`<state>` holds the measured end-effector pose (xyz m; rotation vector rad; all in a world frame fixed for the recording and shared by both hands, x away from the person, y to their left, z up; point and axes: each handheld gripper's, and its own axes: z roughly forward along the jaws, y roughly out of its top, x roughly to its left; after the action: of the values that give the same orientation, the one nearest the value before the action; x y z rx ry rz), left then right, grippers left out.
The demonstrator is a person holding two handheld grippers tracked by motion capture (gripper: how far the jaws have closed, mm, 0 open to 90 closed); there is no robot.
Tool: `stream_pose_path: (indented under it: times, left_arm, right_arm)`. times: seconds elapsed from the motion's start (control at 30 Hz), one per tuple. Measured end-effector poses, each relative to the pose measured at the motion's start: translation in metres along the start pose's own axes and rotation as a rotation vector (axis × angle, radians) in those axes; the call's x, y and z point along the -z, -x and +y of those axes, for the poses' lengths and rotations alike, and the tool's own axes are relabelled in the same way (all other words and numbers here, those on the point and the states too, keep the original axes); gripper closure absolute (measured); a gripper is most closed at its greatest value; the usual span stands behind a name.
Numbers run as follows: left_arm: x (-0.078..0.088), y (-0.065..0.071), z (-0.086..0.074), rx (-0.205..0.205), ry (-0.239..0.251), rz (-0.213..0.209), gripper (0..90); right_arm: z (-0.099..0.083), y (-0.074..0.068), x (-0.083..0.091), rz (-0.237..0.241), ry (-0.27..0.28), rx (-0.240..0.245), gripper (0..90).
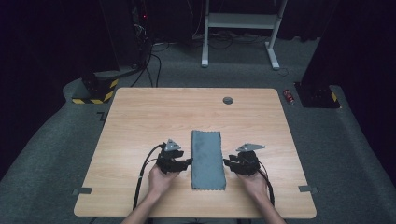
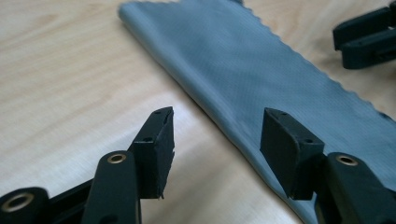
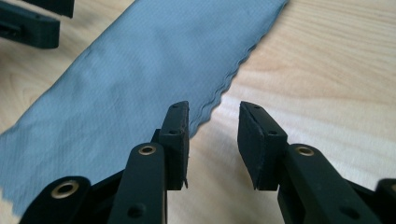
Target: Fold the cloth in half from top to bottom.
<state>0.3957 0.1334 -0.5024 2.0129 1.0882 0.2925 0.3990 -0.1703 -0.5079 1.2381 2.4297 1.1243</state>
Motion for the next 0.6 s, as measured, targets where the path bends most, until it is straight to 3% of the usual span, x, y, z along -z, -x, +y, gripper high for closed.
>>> stream_pose_path:
  times: [0.23,0.27,0.4,0.53,0.57,0.6]
  left_arm:
    - [-0.013,-0.014,0.021,0.009,-0.009,0.018,44.4]
    - [-0.021,-0.016,0.028,0.008,-0.031,0.027,44.3]
    - [-0.029,-0.020,0.034,0.011,-0.047,0.036,44.7]
    - [-0.037,-0.029,0.036,0.066,-0.019,0.043,46.8]
    - [-0.041,-0.033,0.037,0.090,-0.042,0.043,47.2]
    - [-0.044,-0.035,0.039,0.088,-0.055,0.052,47.0]
  right_arm:
    - [0.020,0.011,-0.007,0.012,-0.006,-0.031,61.2]
    - [0.024,0.014,-0.008,0.015,-0.015,-0.038,60.8]
    - [0.032,0.016,-0.011,0.005,-0.036,-0.049,61.1]
    - [0.039,0.017,-0.016,-0.010,-0.032,-0.046,64.5]
    - [0.043,0.019,-0.019,-0.012,-0.025,-0.048,66.0]
    - [0.045,0.019,-0.020,-0.014,-0.027,-0.044,66.5]
